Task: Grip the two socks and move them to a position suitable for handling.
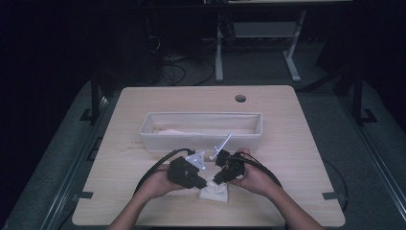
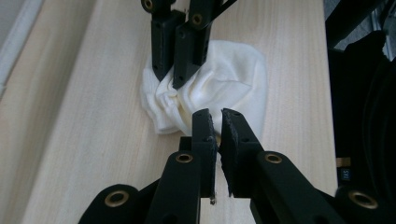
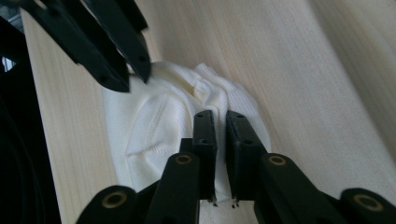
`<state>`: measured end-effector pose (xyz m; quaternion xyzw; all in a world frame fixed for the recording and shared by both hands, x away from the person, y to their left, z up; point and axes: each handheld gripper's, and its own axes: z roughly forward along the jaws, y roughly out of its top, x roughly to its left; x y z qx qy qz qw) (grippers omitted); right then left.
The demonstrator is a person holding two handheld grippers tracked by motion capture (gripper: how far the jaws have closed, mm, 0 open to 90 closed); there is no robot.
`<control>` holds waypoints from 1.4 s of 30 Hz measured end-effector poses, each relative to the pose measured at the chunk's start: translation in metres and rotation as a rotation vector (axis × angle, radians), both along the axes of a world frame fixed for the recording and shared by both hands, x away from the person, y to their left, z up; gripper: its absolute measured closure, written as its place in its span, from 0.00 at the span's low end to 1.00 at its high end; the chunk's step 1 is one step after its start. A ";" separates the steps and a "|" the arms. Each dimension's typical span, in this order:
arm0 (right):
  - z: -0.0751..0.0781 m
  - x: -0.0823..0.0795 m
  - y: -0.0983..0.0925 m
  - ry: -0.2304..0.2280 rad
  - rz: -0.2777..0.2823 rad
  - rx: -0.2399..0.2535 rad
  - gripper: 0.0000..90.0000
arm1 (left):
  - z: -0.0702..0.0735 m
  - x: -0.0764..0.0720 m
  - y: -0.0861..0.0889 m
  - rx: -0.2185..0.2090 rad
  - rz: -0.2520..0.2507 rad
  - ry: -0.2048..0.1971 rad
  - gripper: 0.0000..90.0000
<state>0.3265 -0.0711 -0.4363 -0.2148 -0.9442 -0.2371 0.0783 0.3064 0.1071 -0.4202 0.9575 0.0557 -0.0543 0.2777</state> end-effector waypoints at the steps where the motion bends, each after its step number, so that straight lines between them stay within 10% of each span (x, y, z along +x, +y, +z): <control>1: 0.001 0.000 -0.001 -0.007 0.001 0.001 0.89 | -0.001 0.001 -0.002 0.006 0.004 -0.001 0.93; 21: 0.029 -0.019 -0.013 -0.097 0.056 0.063 0.90 | -0.006 0.009 -0.004 0.017 0.029 -0.002 0.93; 42: 0.002 -0.009 -0.008 -0.065 0.039 -0.009 0.93 | -0.006 0.010 -0.005 0.021 0.028 -0.004 0.92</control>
